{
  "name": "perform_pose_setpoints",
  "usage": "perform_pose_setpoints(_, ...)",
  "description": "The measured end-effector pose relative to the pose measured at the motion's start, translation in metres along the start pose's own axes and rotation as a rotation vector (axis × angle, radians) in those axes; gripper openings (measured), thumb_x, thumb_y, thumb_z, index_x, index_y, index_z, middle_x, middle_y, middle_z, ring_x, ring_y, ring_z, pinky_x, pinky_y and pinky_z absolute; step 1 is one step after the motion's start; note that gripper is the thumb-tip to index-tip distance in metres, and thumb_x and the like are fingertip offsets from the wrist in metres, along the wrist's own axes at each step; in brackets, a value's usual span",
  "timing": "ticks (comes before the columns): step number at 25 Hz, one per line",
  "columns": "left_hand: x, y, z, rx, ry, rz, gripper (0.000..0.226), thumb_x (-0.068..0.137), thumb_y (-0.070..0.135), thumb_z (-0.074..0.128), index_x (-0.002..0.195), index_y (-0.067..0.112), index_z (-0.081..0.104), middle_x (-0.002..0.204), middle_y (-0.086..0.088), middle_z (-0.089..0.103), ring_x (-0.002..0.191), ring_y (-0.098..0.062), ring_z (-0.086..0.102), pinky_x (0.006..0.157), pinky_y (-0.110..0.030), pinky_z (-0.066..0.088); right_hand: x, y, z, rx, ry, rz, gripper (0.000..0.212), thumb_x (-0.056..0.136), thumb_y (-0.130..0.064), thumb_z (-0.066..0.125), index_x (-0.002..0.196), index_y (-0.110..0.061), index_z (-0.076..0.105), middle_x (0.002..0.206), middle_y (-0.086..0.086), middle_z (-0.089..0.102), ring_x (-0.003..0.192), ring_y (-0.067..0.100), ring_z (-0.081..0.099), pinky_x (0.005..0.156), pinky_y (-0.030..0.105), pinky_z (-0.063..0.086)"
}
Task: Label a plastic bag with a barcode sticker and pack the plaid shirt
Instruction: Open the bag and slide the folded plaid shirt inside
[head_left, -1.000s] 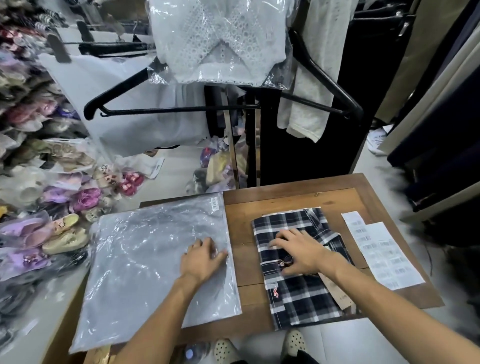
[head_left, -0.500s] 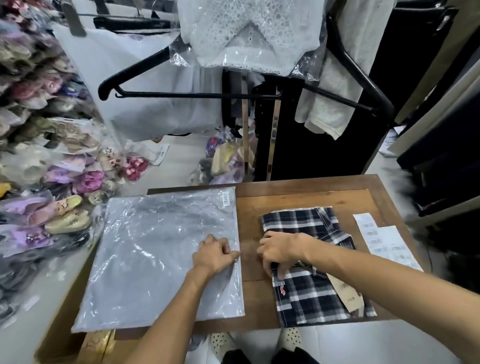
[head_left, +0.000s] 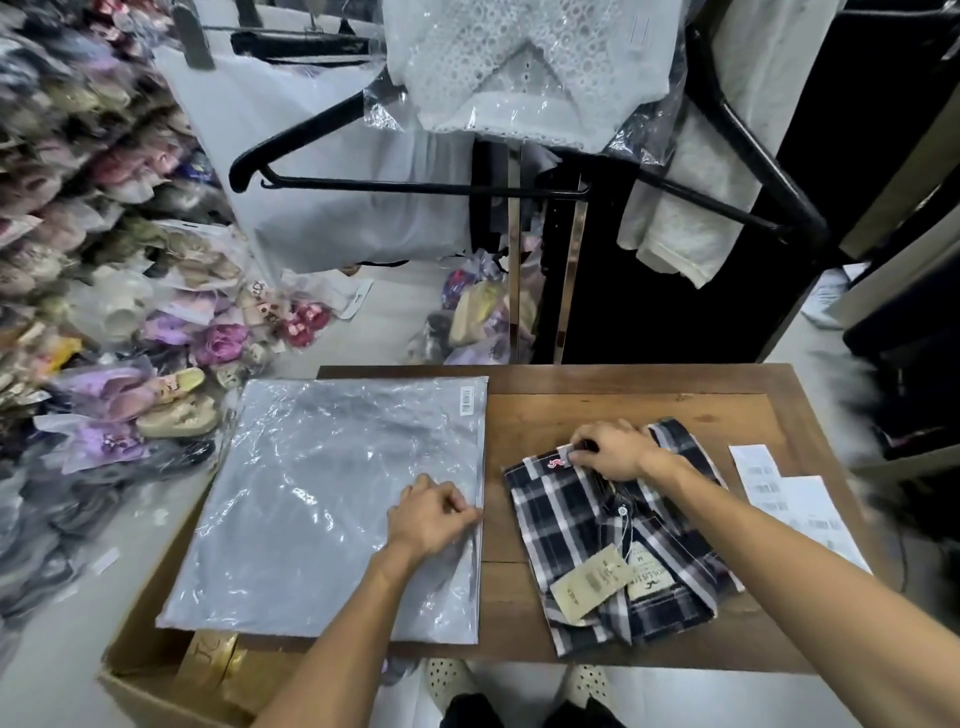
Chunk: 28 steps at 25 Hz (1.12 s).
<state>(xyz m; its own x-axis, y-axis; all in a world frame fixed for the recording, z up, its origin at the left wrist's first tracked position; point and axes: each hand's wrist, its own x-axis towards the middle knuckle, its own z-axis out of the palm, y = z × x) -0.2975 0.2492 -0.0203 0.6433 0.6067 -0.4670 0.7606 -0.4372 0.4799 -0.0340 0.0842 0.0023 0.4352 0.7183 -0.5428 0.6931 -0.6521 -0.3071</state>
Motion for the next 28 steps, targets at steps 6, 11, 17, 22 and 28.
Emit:
perform_pose_setpoints(6,0.0,0.01,0.004,-0.044,0.049,0.013,0.02,0.085,0.03,0.061,0.097,0.026,0.046,0.086,0.006,0.059,0.083,-0.024,0.058,0.07,-0.035,0.043,-0.007,0.016,-0.015,0.057,-0.02,-0.079,0.069,0.091,-0.05,0.071,0.151,-0.025,0.046,0.161,0.0,0.043,0.148,0.024,0.039,0.123,0.043,0.029)
perform_pose_setpoints(11,0.003,0.012,0.008,-0.065,0.09,-0.03,0.008,0.09,0.026,0.059,0.088,0.025,0.051,0.076,0.009,0.062,0.08,-0.021,0.061,0.067,-0.034,0.045,-0.028,-0.026,0.007,-0.224,0.031,-0.27,0.105,0.077,-0.055,0.081,0.162,-0.034,0.022,0.167,0.001,0.027,0.152,0.028,0.023,0.125,0.053,0.02)
perform_pose_setpoints(17,0.011,-0.002,0.01,-0.256,0.067,-0.069,0.027,0.081,0.033,0.081,0.077,0.022,0.057,0.066,0.009,0.059,0.066,-0.014,0.057,0.068,-0.029,0.046,-0.039,-0.059,0.041,-0.645,-0.089,-0.745,0.064,0.08,-0.047,0.081,0.139,-0.039,0.059,0.146,-0.001,0.054,0.143,0.032,0.034,0.122,0.057,0.021)
perform_pose_setpoints(22,0.009,-0.001,0.009,-0.361,0.128,-0.099,0.018,0.084,0.031,0.079,0.079,0.02,0.065,0.072,0.005,0.068,0.069,-0.014,0.063,0.069,-0.025,0.048,-0.033,-0.077,0.039,-0.714,-0.052,-0.768,0.025,0.089,-0.046,0.071,0.111,-0.036,0.078,0.117,-0.003,0.065,0.124,0.031,0.043,0.118,0.051,0.026)
perform_pose_setpoints(28,-0.001,-0.006,0.007,-0.375,0.17,0.023,0.022,0.087,0.012,0.074,0.08,0.019,0.055,0.065,0.002,0.059,0.062,-0.016,0.053,0.069,-0.036,0.052,-0.028,-0.068,0.018,-0.232,-0.043,-0.717,0.015,0.098,-0.041,0.063,0.103,-0.028,0.07,0.128,-0.004,0.058,0.123,0.019,0.041,0.109,0.041,0.038)
